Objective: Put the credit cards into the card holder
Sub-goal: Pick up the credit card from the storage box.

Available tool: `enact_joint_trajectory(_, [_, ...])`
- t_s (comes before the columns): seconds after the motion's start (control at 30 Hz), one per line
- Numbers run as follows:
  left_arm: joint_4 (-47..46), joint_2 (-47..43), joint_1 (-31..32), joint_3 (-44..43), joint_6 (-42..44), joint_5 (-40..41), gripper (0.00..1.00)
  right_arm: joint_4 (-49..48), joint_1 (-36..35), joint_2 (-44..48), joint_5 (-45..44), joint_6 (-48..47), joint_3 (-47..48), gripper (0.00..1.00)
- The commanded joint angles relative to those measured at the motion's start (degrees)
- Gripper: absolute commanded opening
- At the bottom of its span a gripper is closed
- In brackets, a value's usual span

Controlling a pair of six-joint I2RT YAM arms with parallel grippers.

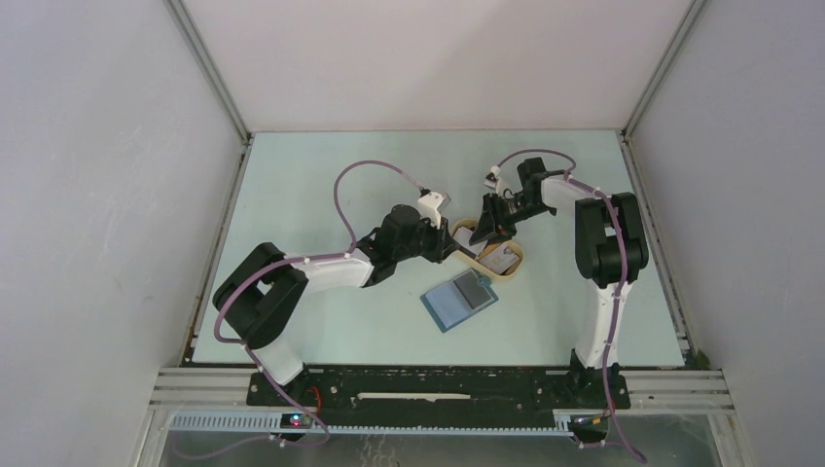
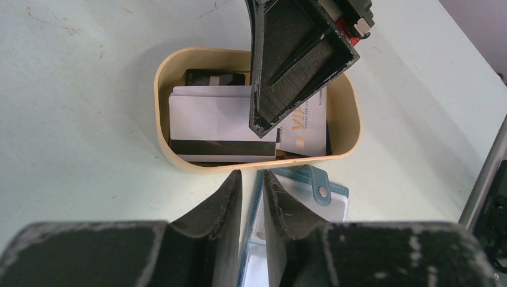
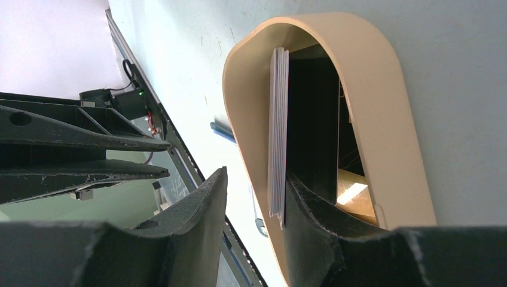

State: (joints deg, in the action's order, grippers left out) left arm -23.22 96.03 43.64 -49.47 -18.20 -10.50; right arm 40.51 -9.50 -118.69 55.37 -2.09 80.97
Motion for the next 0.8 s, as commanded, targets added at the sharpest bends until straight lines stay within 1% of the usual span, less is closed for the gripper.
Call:
enact_joint_trajectory(0.0, [-0.9,-0.2,0.1,-3.1,0.1,0.1,0.24,0.5,0.8,1.5,0.9,0.2,1.8,0.46])
enact_joint_trajectory(0.77, [-0.8,-0.2,0.1,-3.1,0.3,0.1,0.24,0.7,3.7,2.7,0.8,0.1,1.3,0.41])
